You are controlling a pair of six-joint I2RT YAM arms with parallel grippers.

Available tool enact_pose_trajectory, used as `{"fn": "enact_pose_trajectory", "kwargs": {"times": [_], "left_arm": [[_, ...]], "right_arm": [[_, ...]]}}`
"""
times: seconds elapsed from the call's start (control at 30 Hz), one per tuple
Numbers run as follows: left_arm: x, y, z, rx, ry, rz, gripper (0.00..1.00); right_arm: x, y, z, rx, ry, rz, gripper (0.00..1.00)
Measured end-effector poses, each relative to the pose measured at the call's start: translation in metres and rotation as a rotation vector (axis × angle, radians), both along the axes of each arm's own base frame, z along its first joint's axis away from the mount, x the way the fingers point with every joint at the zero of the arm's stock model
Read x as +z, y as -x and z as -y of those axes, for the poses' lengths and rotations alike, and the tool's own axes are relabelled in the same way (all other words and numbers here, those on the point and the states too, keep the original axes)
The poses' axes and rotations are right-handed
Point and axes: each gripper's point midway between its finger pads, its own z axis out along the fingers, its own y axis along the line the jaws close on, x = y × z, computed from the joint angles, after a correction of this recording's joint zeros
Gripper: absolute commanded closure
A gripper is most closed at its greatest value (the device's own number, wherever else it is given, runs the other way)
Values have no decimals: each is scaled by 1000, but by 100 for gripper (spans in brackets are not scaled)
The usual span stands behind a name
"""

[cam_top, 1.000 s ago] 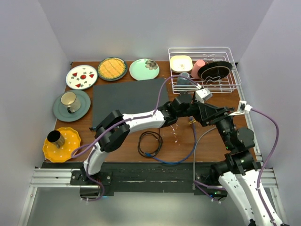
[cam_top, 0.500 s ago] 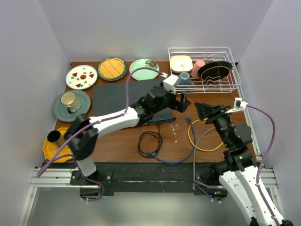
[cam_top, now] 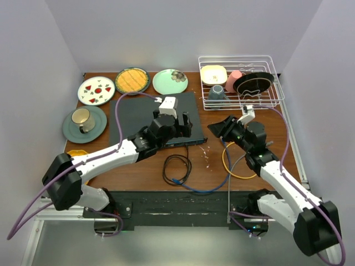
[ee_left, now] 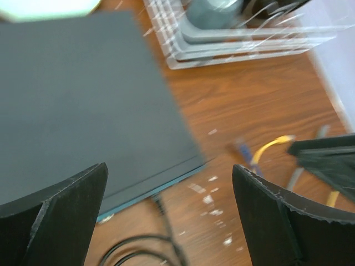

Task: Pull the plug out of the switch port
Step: Place the connector at the center of the board, then pull the connector from the switch port.

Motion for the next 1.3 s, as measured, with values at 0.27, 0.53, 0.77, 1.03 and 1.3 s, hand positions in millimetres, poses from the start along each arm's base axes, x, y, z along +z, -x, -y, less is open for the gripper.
{"fn": "enact_pose_trajectory", "kwargs": {"times": [0.27,0.53,0.77,1.03,1.3], "left_arm": [[-104,-21,-89,231,-22,-276,6],[-133,-14,-108,301,34,-370,8],[-133,-5,-128,418,136,-393,50],[-144,9,-138,484,194,-429,67],[-145,6,-133,491,231,-437,68]], "right_arm": [[-37,-1,-30,98,0,-49,50],[-74,10,-56,171,-10,-110,49],[-72,11,-64,189,-22,-84,50],[-94,14,-72,211,-14,-121,50],[-125,26,-74,225,-8,-180,50]]}}
